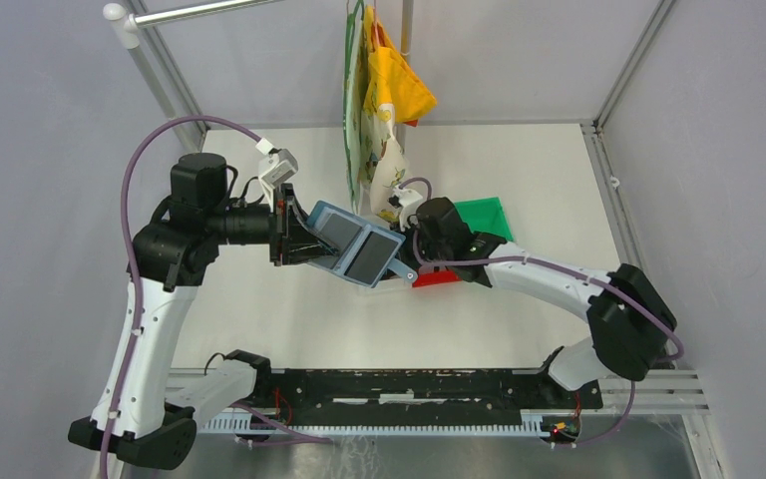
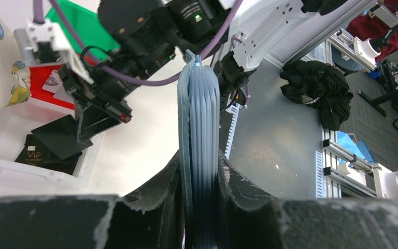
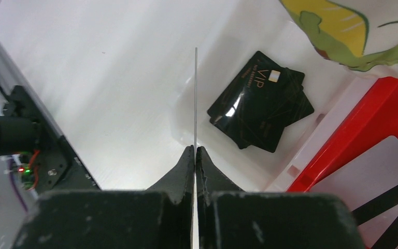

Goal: Take the credit cards out of the card holder
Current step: Place the credit card in the storage box.

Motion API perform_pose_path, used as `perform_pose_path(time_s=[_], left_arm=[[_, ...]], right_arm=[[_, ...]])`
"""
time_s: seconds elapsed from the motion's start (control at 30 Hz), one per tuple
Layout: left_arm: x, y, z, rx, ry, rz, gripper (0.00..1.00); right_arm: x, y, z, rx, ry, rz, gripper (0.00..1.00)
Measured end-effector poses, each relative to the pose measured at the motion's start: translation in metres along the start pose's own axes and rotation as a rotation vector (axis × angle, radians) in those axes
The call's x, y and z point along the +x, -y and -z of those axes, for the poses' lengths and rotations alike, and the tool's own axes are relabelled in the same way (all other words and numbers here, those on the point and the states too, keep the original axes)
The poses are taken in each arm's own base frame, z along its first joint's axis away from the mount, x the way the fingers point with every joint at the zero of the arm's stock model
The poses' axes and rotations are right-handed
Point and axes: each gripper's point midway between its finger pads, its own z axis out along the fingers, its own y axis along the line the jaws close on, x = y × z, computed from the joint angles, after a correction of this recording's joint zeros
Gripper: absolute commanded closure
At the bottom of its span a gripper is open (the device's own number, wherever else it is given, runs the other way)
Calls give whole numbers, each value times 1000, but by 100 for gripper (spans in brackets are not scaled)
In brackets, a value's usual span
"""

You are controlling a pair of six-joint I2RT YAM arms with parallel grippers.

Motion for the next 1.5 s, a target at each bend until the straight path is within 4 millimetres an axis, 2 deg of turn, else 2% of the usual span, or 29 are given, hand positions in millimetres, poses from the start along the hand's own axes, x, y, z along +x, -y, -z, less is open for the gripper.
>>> perform_pose_path(time_s=[0.13, 0.3, 0.57, 0.63, 0.8, 0.93, 1.13, 1.4, 1.5], left_arm=[[0, 2, 1, 1, 2, -4, 98], [0, 2, 1, 2, 3, -6, 98], [0, 6, 1, 19, 4, -8, 98], [0, 6, 1, 19, 5, -9, 98], [0, 7, 2, 20, 5, -9, 98], [0, 7, 2, 21, 5, -9, 98], [0, 7, 2, 23, 5, -9, 98], [0, 8, 2, 27, 6, -10, 98], [0, 8, 2, 27, 6, -11, 98]], right_arm=[[13, 14, -17, 57, -44, 25, 100], [27, 29, -30, 108, -82, 43, 100], [37, 39, -49, 124, -103, 51, 100], [36, 39, -52, 122, -101, 55, 95], [35, 38, -54, 119, -96, 65, 74], [34, 38, -55, 121, -90, 72, 65], [26, 37, -46, 138, -55, 78, 50], [-5, 24, -13, 135, 77, 79, 45], [-13, 13, -1, 113, 126, 77, 37]])
